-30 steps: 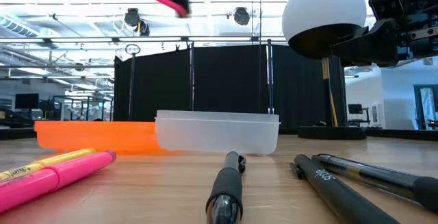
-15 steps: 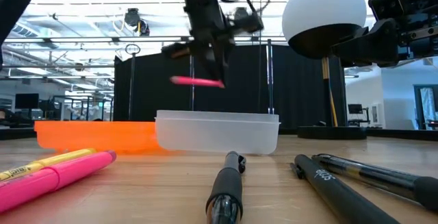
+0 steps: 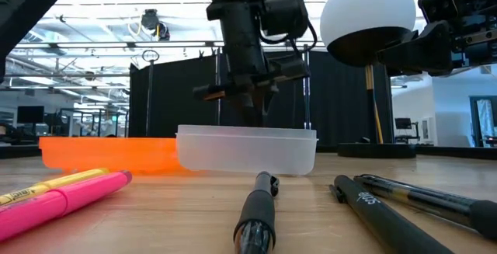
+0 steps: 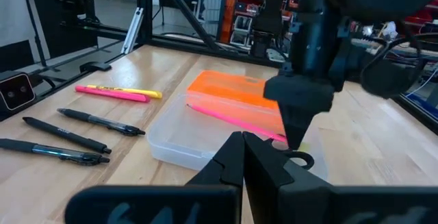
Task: Pick & place school supplies into a supply box
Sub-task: Put the pink pencil into the supply box, then put the right black pen into the supply box
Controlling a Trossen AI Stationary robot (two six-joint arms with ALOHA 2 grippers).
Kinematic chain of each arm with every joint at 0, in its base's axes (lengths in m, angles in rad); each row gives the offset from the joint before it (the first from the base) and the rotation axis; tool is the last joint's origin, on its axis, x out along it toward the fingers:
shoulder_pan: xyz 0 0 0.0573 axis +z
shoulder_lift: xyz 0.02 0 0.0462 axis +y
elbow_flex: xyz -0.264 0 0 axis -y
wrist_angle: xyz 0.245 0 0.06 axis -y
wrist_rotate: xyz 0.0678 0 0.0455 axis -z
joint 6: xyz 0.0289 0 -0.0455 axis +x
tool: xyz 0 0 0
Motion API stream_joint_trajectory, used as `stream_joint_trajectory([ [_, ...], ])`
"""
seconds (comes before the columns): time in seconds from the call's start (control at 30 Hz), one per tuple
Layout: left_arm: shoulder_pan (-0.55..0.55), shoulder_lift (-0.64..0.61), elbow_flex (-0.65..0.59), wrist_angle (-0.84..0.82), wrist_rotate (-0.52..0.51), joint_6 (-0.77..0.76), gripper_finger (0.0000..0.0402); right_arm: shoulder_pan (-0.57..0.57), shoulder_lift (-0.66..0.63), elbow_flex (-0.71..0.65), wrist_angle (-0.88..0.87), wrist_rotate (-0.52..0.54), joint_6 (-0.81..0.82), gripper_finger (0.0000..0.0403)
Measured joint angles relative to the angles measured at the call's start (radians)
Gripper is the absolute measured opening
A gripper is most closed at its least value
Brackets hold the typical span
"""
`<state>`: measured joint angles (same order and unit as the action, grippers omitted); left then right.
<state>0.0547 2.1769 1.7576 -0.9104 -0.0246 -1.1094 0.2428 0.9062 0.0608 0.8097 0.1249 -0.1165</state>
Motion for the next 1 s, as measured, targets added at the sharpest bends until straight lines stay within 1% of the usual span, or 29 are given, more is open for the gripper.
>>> stream_joint_trajectory([
  [0.13, -0.01, 0.027, 0.0, -0.002, -0.002, -0.02, 0.0019, 0.0, 0.0, 0.0, 0.0, 0.0, 0.006, 0.0],
  [0.2, -0.012, 0.031, 0.0, -0.005, -0.006, -0.038, 0.0029, 0.0, 0.0, 0.0, -0.002, 0.0, 0.017, 0.0],
  [0.37, -0.017, 0.029, 0.0, -0.007, -0.004, -0.036, 0.0077, 0.0, 0.0, 0.0, -0.007, 0.0, 0.046, 0.0],
  [0.57, -0.03, -0.01, 0.0, -0.027, -0.001, 0.0, 0.0132, 0.001, 0.0, 0.0, -0.007, 0.0, 0.053, 0.0],
  [0.63, -0.036, -0.032, 0.0, -0.03, -0.011, 0.039, 0.0145, 0.001, 0.0, 0.0, -0.012, 0.0, 0.054, 0.0],
  [0.7, -0.044, -0.064, 0.0, -0.033, -0.042, 0.045, 0.0155, 0.001, 0.0, 0.0, -0.014, 0.0, 0.063, 0.0],
  [0.8, -0.048, -0.114, 0.0, -0.036, -0.057, 0.057, 0.0163, 0.001, 0.0, 0.0, -0.014, 0.0, 0.075, 0.0],
  [0.93, -0.088, -0.21, 0.0, -0.088, -0.085, 0.139, 0.0161, 0.001, 0.0, 0.0, -0.021, 0.0, 0.076, 0.0],
  [1.0, -0.143, -0.267, 0.0, -0.135, -0.086, 0.167, 0.0154, 0.001, 0.0, 0.0, -0.033, 0.0, 0.076, 0.0],
])
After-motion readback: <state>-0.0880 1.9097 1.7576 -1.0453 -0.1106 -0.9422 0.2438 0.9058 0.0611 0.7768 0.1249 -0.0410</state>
